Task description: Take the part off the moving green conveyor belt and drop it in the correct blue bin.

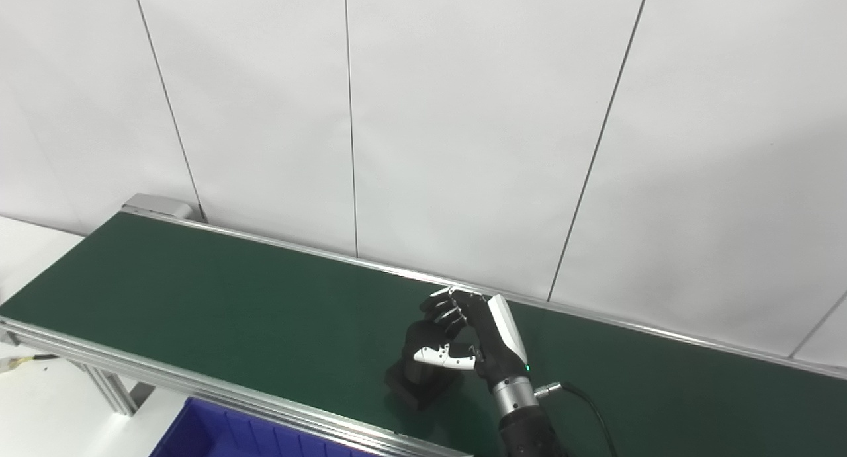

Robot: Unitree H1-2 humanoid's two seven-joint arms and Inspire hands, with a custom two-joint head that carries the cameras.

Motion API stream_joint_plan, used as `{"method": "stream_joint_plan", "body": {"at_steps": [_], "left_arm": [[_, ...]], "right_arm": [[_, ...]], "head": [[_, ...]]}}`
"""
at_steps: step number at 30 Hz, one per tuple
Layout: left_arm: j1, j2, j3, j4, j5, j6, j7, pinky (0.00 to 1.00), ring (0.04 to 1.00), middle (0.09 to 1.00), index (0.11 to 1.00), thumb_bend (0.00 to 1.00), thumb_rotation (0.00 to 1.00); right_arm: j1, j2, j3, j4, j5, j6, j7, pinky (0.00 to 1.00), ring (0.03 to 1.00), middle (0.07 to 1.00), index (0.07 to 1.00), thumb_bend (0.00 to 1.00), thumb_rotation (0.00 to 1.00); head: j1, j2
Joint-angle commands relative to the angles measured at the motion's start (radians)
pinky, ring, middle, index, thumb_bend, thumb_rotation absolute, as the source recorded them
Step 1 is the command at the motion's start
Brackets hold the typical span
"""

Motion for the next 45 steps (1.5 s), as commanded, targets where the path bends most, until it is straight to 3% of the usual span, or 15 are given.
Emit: {"method": "stream_joint_plan", "body": {"at_steps": [1, 14, 28, 36, 45], "left_arm": [[0.005, -0.027, -0.017, -0.026, -0.019, -0.007, -0.008, 0.69, 0.732, 0.770, 0.821, 0.44, 0.56], [-0.003, -0.017, -0.010, -0.017, -0.039, -0.016, -0.017, 0.69, 0.729, 0.771, 0.820, 0.46, 0.57], [-0.002, 0.005, 0.002, -0.028, -0.050, -0.017, -0.034, 0.66, 0.738, 0.775, 0.822, 0.45, 0.58], [0.011, 0.015, 0.008, -0.055, -0.056, -0.010, -0.039, 0.66, 0.743, 0.784, 0.822, 0.46, 0.61], [0.029, 0.039, 0.020, -0.119, -0.075, 0.030, -0.056, 0.64, 0.742, 0.782, 0.827, 0.42, 0.61]], "right_arm": [[-0.031, 0.023, -0.007, -0.043, 0.008, -0.061, -0.018, 0.36, 0.439, 0.528, 0.524, 0.50, 0.00], [0.016, -0.019, -0.049, -0.245, 0.023, -0.008, 0.009, 0.37, 0.441, 0.514, 0.525, 0.50, 0.00], [0.112, -0.092, -0.134, -0.627, 0.064, 0.226, 0.127, 0.37, 0.435, 0.507, 0.536, 0.50, 0.00], [0.156, -0.151, -0.161, -0.806, 0.033, 0.343, 0.170, 0.36, 0.440, 0.492, 0.546, 0.50, 0.00], [0.258, -0.188, -0.193, -0.946, 0.109, 0.379, 0.222, 0.36, 0.436, 0.496, 0.545, 0.50, 0.00]], "head": [[-0.003, 0.002], [-0.037, -0.003], [-0.079, 0.000], [-0.139, 0.014], [-0.271, 0.065]]}}
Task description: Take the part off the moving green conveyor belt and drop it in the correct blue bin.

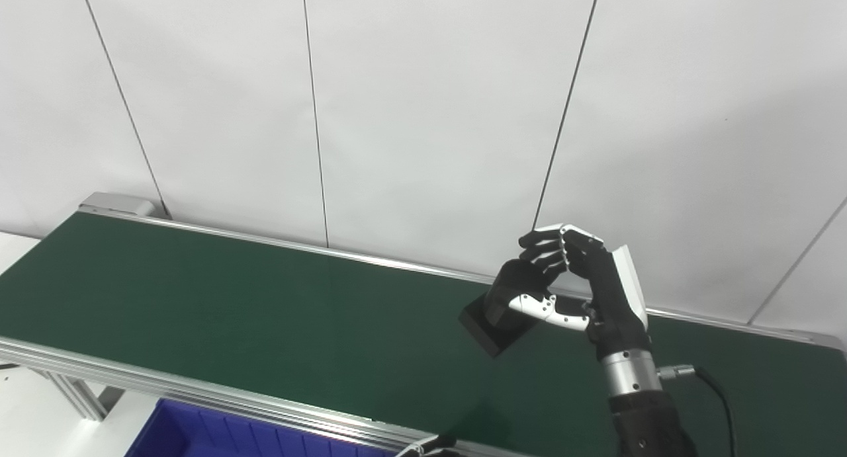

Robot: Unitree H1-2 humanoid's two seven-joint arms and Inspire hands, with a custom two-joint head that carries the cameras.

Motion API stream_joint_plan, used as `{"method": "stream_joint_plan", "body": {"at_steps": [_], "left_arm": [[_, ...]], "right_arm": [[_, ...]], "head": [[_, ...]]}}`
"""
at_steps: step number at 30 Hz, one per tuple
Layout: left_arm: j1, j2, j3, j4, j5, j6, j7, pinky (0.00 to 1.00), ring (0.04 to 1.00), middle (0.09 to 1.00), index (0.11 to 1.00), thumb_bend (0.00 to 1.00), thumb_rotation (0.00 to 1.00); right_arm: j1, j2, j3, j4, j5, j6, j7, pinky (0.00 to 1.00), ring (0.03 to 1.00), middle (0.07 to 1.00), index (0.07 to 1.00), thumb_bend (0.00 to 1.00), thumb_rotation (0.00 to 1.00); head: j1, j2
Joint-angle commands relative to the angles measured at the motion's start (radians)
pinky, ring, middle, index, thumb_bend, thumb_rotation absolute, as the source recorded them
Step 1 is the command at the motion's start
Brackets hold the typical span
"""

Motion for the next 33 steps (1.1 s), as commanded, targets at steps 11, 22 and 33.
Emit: {"method": "stream_joint_plan", "body": {"at_steps": [11, 22, 33], "left_arm": [[0.022, 0.037, 0.011, -0.144, -0.051, 0.053, -0.043, 0.62, 0.732, 0.774, 0.809, 0.43, 0.66], [0.051, 0.061, 0.020, -0.224, -0.068, 0.105, -0.061, 0.63, 0.726, 0.765, 0.808, 0.48, 0.69], [0.075, 0.079, 0.036, -0.306, -0.100, 0.166, -0.076, 0.63, 0.713, 0.764, 0.805, 0.56, 0.70]], "right_arm": [[0.111, -0.015, -0.049, -0.237, -0.003, 0.078, 0.006, 0.36, 0.437, 0.492, 0.542, 0.50, 0.00], [0.263, -0.015, -0.075, -0.390, -0.037, 0.134, 0.002, 0.37, 0.430, 0.497, 0.541, 0.50, 0.00], [0.396, -0.008, -0.073, -0.474, -0.054, 0.139, 0.002, 0.35, 0.431, 0.504, 0.542, 0.50, 0.00]], "head": [[-0.128, 0.077], [-0.188, 0.123], [-0.245, 0.185]]}}
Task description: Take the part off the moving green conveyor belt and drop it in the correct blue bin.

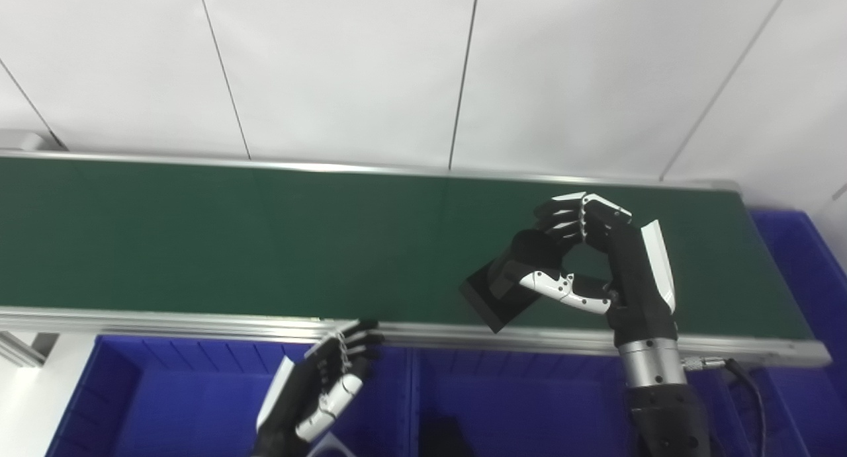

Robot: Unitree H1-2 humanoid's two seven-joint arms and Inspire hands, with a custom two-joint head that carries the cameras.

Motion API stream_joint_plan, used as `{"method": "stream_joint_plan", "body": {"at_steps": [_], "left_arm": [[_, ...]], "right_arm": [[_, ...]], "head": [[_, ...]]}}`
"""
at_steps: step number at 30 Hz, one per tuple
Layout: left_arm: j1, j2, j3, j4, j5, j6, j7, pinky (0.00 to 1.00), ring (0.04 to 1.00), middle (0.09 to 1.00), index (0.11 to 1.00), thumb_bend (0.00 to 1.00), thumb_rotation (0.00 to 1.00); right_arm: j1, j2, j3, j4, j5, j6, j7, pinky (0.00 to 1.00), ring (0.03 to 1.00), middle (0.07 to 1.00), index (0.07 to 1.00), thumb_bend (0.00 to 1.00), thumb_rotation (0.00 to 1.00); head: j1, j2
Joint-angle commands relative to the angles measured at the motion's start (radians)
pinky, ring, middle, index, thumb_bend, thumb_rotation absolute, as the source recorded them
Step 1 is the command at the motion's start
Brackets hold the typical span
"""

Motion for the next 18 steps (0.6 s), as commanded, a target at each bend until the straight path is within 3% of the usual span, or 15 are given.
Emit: {"method": "stream_joint_plan", "body": {"at_steps": [1, 7, 18], "left_arm": [[0.003, 0.007, 0.003, -0.046, -0.013, 0.004, -0.007, 0.63, 0.714, 0.764, 0.805, 0.57, 0.71], [0.005, 0.023, 0.013, -0.069, -0.028, 0.018, -0.016, 0.62, 0.705, 0.756, 0.801, 0.58, 0.71], [0.009, 0.044, 0.033, -0.096, -0.065, 0.028, -0.037, 0.62, 0.703, 0.759, 0.798, 0.56, 0.72]], "right_arm": [[0.005, 0.013, 0.004, -0.050, -0.012, -0.012, -0.008, 0.34, 0.428, 0.504, 0.546, 0.50, 0.00], [0.098, 0.030, 0.022, -0.057, -0.024, -0.048, -0.018, 0.35, 0.427, 0.501, 0.548, 0.50, 0.00], [0.231, 0.050, 0.078, 0.040, -0.048, -0.139, -0.073, 0.33, 0.440, 0.529, 0.524, 0.50, 0.00]], "head": [[0.001, 0.001], [-0.028, 0.027], [-0.050, 0.043]]}}
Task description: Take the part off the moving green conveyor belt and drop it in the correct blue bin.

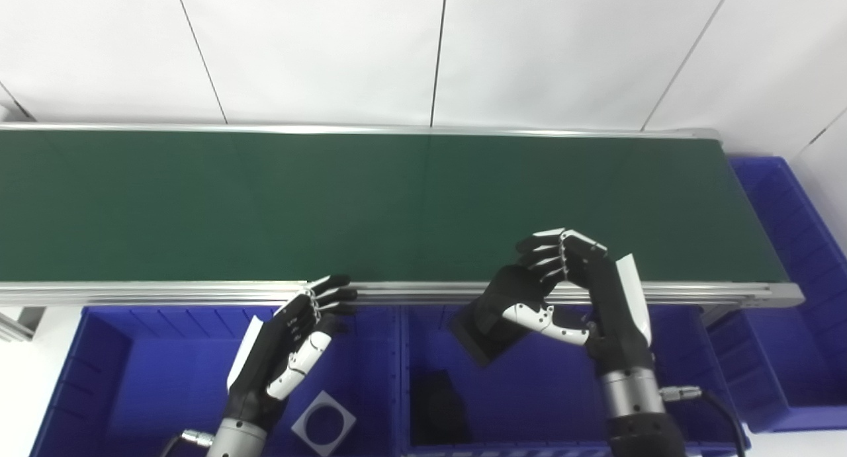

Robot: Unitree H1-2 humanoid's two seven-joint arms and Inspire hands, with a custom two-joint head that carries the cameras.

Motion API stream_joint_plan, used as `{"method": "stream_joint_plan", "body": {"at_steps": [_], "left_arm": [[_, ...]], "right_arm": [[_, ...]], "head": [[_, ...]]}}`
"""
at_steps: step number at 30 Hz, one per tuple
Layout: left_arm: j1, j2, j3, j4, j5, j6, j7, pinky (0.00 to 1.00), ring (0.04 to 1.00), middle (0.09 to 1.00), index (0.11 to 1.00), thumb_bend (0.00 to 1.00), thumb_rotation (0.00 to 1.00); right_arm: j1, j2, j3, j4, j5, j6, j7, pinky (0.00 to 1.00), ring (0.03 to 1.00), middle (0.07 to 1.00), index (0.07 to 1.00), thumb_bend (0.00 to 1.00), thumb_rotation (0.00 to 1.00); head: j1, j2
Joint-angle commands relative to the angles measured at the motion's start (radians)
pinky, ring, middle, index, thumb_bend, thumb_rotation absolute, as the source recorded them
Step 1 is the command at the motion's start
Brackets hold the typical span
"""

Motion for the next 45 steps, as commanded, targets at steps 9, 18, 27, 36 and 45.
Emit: {"method": "stream_joint_plan", "body": {"at_steps": [9, 18, 27, 36, 45], "left_arm": [[0.013, 0.016, 0.026, -0.050, -0.051, -0.013, -0.012, 0.60, 0.684, 0.744, 0.790, 0.56, 0.74], [0.023, 0.034, 0.029, -0.060, -0.064, -0.007, -0.023, 0.61, 0.691, 0.744, 0.798, 0.57, 0.74], [0.015, 0.043, 0.029, -0.058, -0.073, 0.007, -0.036, 0.61, 0.693, 0.744, 0.792, 0.60, 0.73], [0.016, 0.042, 0.030, -0.069, -0.073, 0.023, -0.038, 0.61, 0.690, 0.740, 0.790, 0.61, 0.73], [0.013, 0.042, 0.029, -0.056, -0.074, 0.011, -0.042, 0.61, 0.692, 0.743, 0.791, 0.60, 0.73]], "right_arm": [[0.043, 0.010, 0.020, 0.050, -0.023, -0.106, -0.064, 0.33, 0.434, 0.515, 0.542, 0.49, 0.00], [0.044, 0.002, -0.006, 0.111, -0.027, -0.098, -0.075, 0.33, 0.433, 0.520, 0.533, 0.50, 0.00], [0.042, -0.008, -0.029, 0.171, -0.060, -0.105, -0.097, 0.33, 0.426, 0.507, 0.545, 0.50, 0.00], [0.018, -0.033, -0.030, 0.250, -0.091, -0.132, -0.137, 0.34, 0.433, 0.498, 0.541, 0.50, 0.00], [-0.017, -0.042, -0.032, 0.334, -0.090, -0.164, -0.181, 0.34, 0.442, 0.509, 0.528, 0.50, 0.00]], "head": [[-0.013, 0.006], [-0.037, 0.014], [-0.059, 0.018], [-0.057, 0.019], [-0.054, 0.017]]}}
